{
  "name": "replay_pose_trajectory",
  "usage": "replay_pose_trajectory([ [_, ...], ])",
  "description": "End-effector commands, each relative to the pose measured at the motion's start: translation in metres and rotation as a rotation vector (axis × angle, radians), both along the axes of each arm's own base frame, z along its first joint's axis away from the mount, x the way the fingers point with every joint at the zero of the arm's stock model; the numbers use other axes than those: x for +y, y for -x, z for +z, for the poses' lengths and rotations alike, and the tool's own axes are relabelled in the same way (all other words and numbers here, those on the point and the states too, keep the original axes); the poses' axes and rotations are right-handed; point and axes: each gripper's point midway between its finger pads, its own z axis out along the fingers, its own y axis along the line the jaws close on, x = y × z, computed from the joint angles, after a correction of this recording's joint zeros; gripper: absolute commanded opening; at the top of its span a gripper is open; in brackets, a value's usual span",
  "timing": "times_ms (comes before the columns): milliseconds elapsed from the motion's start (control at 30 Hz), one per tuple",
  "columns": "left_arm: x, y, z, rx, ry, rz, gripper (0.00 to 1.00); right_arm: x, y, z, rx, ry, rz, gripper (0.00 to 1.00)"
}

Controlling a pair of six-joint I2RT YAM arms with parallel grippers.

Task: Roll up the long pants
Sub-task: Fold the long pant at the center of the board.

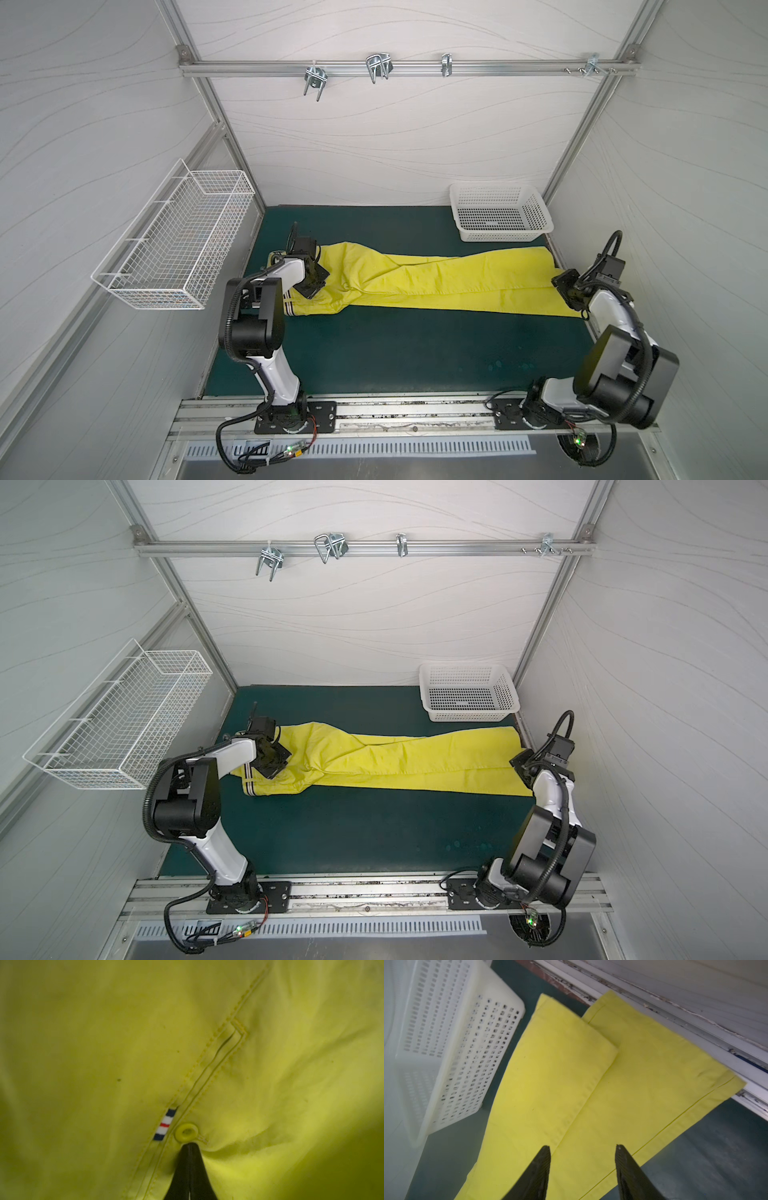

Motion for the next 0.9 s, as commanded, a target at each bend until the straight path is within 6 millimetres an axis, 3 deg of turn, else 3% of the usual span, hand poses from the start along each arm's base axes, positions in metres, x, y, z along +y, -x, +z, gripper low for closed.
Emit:
replay_pose_trajectory([
  [0,0.016,0.017,0.003,0.061,-0.07,0.007,0.0,0.002,-0.005,0.003,-0.006,-0.051,0.029,0.52],
  [233,0.001,0.009,0.017,-0.003,-0.069,-0.036,0.0,0.005,-0.01,-0.005,-0.005,-0.034,0.051,0.54],
  [333,0.008,0.014,0.013,0.032,-0.1,-0.033,0.0,0.002,-0.02,-0.023,0.049,-0.059,0.077,0.54],
  [467,0.015,0.015,0.018,0.033,-0.122,-0.021,0.0,-0.016,-0.027,-0.048,0.122,-0.02,0.053,0.52],
  [733,0.016,0.015,0.018,0.036,-0.116,-0.027,0.0,-0.04,-0.055,-0.06,0.18,0.044,0.071,0.49],
  [867,0.018,0.015,0.019,0.036,-0.13,-0.028,0.0,-0.042,-0.067,-0.062,0.165,0.039,0.08,0.47],
])
